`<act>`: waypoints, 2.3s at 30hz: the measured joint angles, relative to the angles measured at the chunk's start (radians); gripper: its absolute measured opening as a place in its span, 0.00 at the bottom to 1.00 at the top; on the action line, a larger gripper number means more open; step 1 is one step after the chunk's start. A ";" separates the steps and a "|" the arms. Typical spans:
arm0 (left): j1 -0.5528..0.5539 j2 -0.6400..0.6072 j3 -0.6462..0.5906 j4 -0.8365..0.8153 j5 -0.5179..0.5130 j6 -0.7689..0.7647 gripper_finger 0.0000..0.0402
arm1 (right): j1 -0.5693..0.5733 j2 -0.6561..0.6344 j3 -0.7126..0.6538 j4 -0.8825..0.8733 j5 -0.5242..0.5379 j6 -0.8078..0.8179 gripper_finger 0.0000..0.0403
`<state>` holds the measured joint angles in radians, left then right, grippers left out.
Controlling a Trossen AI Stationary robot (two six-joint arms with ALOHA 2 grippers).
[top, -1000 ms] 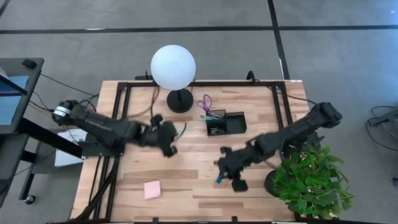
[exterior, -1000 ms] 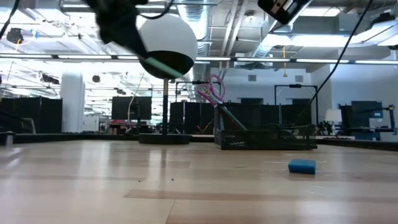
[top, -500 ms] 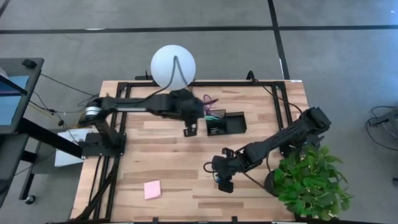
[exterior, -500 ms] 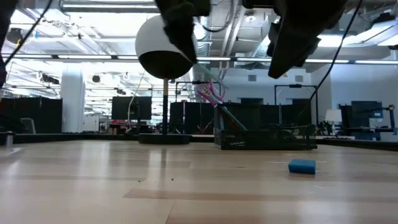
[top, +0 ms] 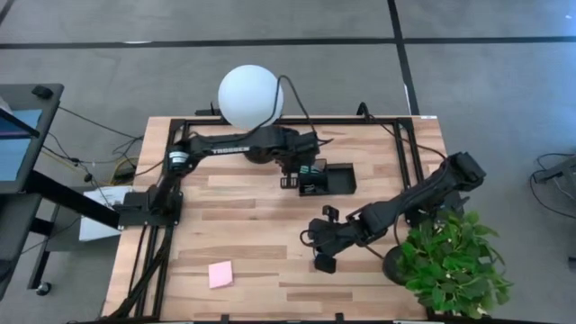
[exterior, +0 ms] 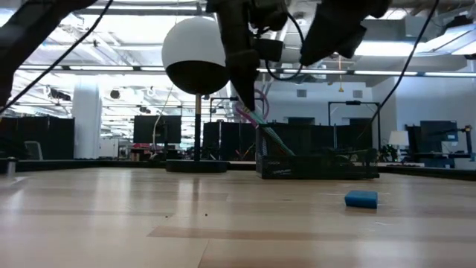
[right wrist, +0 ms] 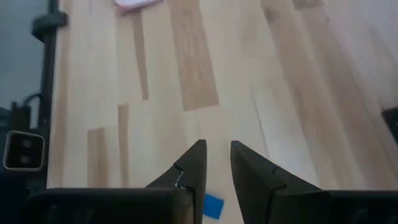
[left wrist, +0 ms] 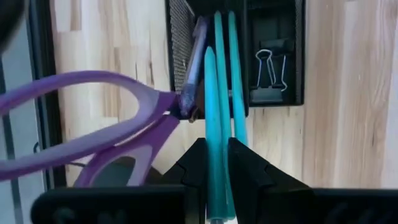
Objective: Pick and place office supplies into organizer
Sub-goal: Put the light blue pen into the black desk organizer, then put the blue eraser into the black desk organizer
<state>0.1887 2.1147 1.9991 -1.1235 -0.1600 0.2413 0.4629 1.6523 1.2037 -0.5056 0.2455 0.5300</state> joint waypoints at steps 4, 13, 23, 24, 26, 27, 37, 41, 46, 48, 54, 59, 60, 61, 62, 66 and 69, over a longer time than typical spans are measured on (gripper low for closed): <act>0.003 0.035 0.040 0.002 -0.003 0.002 0.15 | -0.014 -0.012 0.001 0.015 0.007 -0.014 0.16; 0.003 0.035 0.112 0.037 -0.009 0.044 0.32 | -0.028 -0.015 0.001 0.005 0.005 -0.015 0.16; -0.004 0.031 0.319 -0.224 0.000 -0.137 0.31 | -0.040 -0.015 0.001 -0.042 0.052 -0.071 0.16; -0.011 0.027 0.345 -0.264 0.001 -0.162 0.31 | -0.045 -0.015 0.001 -0.051 0.069 -0.081 0.16; -0.030 -0.004 0.351 -0.303 -0.003 -0.205 0.31 | -0.055 -0.018 0.001 -0.083 0.107 -0.101 0.16; -0.040 -0.032 0.326 -0.311 -0.007 -0.224 0.31 | -0.062 -0.021 0.001 -0.102 0.127 -0.109 0.16; -0.293 -0.257 0.048 -0.320 -0.226 -0.509 0.31 | -0.181 -0.154 0.000 -0.272 0.189 -0.214 0.16; -0.453 -0.341 -0.173 -0.259 -0.389 -0.707 0.31 | -0.236 -0.218 0.000 -0.239 -0.004 -0.405 0.16; -0.636 -0.435 -0.447 -0.109 -0.560 -1.007 0.31 | -0.303 -0.243 0.001 -0.191 -0.504 -0.751 0.16; -0.692 -0.453 -0.537 -0.039 -0.611 -1.107 0.31 | -0.301 -0.220 0.001 -0.142 -0.711 -0.847 0.16; -0.805 -0.462 -0.691 0.066 -0.635 -1.325 0.31 | -0.224 -0.055 0.001 -0.015 -0.893 -0.978 0.16; -0.876 -0.462 -0.738 0.059 -0.762 -1.497 0.31 | -0.202 0.094 0.000 -0.099 -0.900 -1.109 0.16; -0.888 -0.462 -0.738 0.057 -0.784 -1.510 0.31 | -0.207 0.121 0.000 -0.103 -0.905 -1.120 0.16; -0.901 -0.462 -0.738 0.058 -0.794 -1.517 0.31 | -0.216 0.148 0.000 -0.094 -0.916 -1.126 0.16; -0.910 -0.462 -0.738 0.058 -0.800 -1.522 0.31 | -0.226 0.172 0.000 -0.072 -0.927 -1.133 0.16; -0.945 -0.462 -0.738 0.061 -0.814 -1.558 0.31 | -0.273 0.245 0.000 0.023 -0.960 -1.126 0.16; -0.966 -0.462 -0.738 0.061 -0.815 -1.590 0.31 | -0.301 0.269 0.000 0.082 -0.981 -1.124 0.16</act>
<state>-0.7776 1.6527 1.2606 -1.0630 -0.9752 -1.3485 0.1615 1.9214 1.2041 -0.4233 -0.7351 -0.5944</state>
